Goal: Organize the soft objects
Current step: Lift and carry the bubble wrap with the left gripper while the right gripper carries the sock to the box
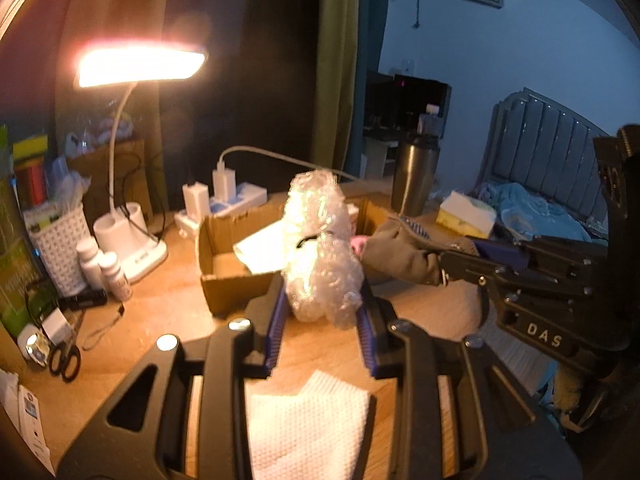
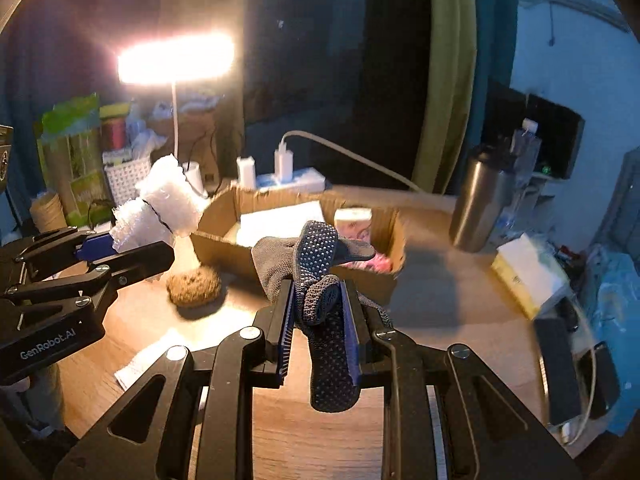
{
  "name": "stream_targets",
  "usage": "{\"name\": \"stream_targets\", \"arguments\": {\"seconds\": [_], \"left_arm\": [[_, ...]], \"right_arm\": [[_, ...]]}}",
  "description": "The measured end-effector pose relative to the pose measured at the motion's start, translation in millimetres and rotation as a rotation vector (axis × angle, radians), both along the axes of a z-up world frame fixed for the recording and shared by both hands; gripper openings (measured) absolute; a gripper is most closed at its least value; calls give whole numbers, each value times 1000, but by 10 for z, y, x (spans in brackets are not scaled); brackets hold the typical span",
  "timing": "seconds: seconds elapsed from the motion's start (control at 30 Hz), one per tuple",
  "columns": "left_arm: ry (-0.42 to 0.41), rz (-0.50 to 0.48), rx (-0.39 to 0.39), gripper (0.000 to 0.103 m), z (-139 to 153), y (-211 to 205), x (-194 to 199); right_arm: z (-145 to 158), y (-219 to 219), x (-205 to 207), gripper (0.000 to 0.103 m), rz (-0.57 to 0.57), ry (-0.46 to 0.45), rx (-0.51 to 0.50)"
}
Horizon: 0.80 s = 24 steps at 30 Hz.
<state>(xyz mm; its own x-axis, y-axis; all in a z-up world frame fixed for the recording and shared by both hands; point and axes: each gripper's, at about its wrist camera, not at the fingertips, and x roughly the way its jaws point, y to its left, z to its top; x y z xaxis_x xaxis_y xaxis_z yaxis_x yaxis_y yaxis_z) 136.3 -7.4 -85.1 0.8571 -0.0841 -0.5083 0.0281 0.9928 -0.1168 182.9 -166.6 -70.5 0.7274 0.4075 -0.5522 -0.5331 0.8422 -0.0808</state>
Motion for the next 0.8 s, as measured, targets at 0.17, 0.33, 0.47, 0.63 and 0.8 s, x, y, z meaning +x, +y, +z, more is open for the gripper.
{"name": "stream_targets", "arguments": {"seconds": [0.17,0.33,0.47,0.63,0.8], "left_arm": [[-37,1,13,32,168,-26,-6],[-70,16,17,32,318,-36,-13],[-92,24,22,32,415,-61,-15],[-112,27,25,32,533,-68,40],[-129,29,28,32,625,-62,113]], "right_arm": [[155,-44,-35,24,-7,-41,16],[287,-75,-62,24,-15,-78,30],[377,-89,-45,24,-19,-100,40],[456,-104,6,24,-26,-117,50],[531,-110,84,24,-32,-132,56]]}}
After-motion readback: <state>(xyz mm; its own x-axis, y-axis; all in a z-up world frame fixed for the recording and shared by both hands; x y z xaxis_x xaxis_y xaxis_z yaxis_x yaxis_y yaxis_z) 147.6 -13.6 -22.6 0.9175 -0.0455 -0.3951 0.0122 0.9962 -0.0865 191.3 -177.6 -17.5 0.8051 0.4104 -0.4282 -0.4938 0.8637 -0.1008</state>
